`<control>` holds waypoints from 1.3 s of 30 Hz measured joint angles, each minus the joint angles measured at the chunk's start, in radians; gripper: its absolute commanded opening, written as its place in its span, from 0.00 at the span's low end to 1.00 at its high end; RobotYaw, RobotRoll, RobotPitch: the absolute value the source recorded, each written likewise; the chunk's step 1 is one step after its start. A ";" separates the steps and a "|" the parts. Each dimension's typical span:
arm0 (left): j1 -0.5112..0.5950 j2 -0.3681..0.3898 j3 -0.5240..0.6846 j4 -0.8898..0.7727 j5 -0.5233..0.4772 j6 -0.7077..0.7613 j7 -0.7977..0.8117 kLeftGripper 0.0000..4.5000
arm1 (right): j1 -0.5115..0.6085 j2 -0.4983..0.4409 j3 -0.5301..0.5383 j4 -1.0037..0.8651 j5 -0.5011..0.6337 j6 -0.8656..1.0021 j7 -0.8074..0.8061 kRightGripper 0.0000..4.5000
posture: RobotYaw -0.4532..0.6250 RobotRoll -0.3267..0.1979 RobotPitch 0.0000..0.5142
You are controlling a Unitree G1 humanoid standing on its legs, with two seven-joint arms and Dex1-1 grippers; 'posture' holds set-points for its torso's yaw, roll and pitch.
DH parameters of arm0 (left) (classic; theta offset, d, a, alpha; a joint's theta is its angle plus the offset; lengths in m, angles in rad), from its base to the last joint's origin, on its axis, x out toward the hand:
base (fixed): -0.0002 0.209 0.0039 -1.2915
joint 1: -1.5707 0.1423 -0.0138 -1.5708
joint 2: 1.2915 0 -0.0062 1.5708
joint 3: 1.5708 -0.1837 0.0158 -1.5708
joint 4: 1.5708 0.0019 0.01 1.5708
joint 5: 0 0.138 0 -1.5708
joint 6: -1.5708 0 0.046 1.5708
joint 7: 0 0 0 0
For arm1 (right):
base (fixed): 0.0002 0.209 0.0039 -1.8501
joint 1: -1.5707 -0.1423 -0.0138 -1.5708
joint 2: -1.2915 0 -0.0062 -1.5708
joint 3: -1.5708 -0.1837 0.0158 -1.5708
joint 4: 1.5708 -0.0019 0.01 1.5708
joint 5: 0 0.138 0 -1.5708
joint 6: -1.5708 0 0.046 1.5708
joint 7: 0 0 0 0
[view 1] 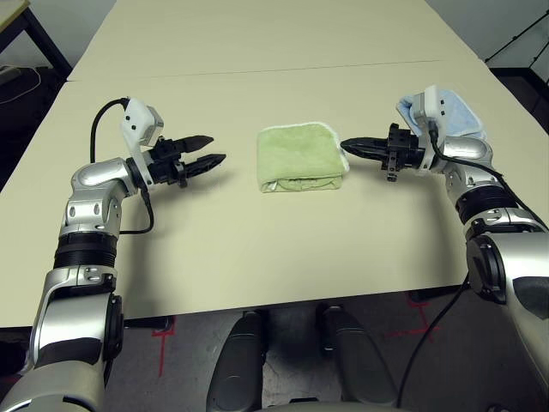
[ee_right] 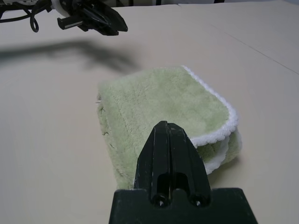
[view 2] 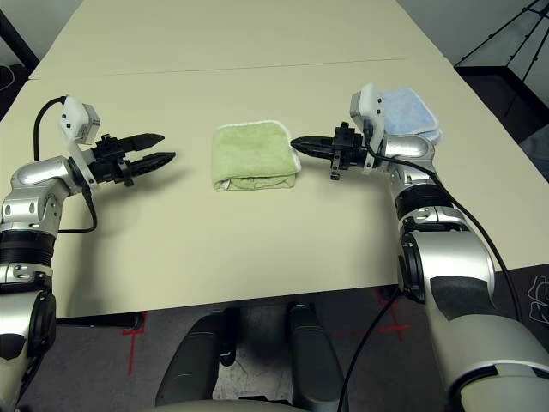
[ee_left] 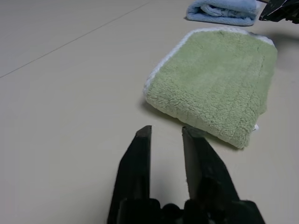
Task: Fold the towel and set it aside.
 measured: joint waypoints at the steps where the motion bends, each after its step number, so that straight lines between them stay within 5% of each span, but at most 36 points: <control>1: 0.000 0.000 -0.001 0.000 0.000 0.000 -0.004 0.01 | 0.000 0.000 0.000 0.000 0.000 0.000 0.000 0.00 | 0.51 0.62 0.35; 12: -0.059 -0.004 -0.044 0.043 0.009 -0.017 -0.065 0.01 | -0.002 0.004 0.000 0.000 -0.002 0.000 -0.002 0.00 | 0.51 0.62 0.39; 24: -0.280 -0.174 -0.143 0.234 0.079 -0.060 -0.065 0.01 | -0.059 0.114 0.045 0.051 -0.091 -0.001 -0.186 0.00 | 0.52 0.62 0.40; 39: -0.251 -0.301 -0.181 0.314 0.138 -0.091 -0.018 0.01 | 0.002 0.140 0.041 0.081 -0.109 0.011 -0.214 0.00 | 0.52 0.62 0.42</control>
